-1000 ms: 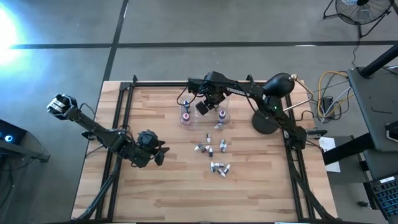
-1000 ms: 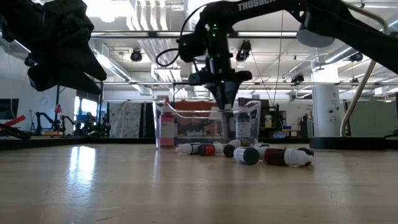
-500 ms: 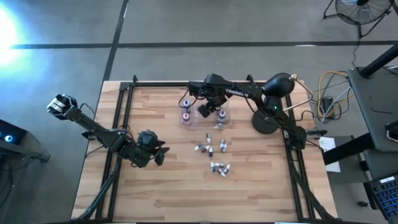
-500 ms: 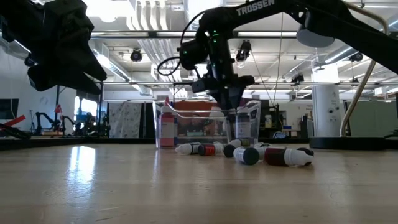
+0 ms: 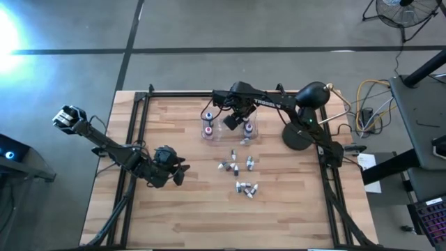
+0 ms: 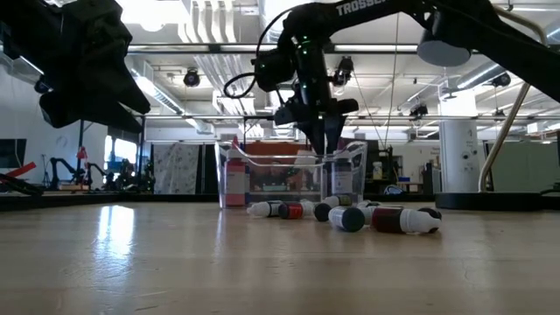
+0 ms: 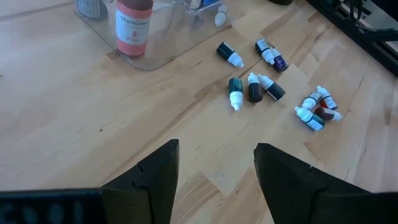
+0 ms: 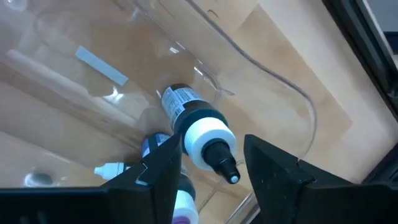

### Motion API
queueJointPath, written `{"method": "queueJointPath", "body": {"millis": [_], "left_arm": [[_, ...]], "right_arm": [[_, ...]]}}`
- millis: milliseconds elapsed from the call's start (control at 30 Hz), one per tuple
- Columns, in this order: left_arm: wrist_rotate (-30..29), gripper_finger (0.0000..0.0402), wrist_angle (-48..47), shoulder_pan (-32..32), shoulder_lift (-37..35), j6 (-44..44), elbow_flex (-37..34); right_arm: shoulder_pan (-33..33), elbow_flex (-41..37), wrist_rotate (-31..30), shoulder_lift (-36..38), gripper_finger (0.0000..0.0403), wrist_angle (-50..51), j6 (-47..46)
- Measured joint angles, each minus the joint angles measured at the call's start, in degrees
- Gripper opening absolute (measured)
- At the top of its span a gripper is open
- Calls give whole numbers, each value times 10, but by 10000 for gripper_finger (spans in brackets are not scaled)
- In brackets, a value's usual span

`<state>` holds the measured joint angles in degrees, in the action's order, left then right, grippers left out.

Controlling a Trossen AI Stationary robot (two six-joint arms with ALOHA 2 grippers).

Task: Pick & Place food coloring
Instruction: Put the small red food coloring bottle into the transparent bin

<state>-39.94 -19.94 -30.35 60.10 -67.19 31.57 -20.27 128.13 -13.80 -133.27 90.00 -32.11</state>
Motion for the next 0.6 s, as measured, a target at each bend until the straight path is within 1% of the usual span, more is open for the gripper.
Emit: {"method": "queueJointPath", "body": {"millis": [167,333,467,533,600], "left_arm": [[0,184,0,0,0,11,0],[0,184,0,0,0,14,0],[0,184,0,0,0,20,0],[0,184,0,0,0,25,0],[0,184,0,0,0,29,0]], "right_arm": [[4,0,-30,9,183,0,0],[21,19,-89,32,187,-1,24],[49,41,-137,61,187,-7,49],[72,50,-143,78,187,-11,57],[102,56,-131,96,187,-8,57]]}}
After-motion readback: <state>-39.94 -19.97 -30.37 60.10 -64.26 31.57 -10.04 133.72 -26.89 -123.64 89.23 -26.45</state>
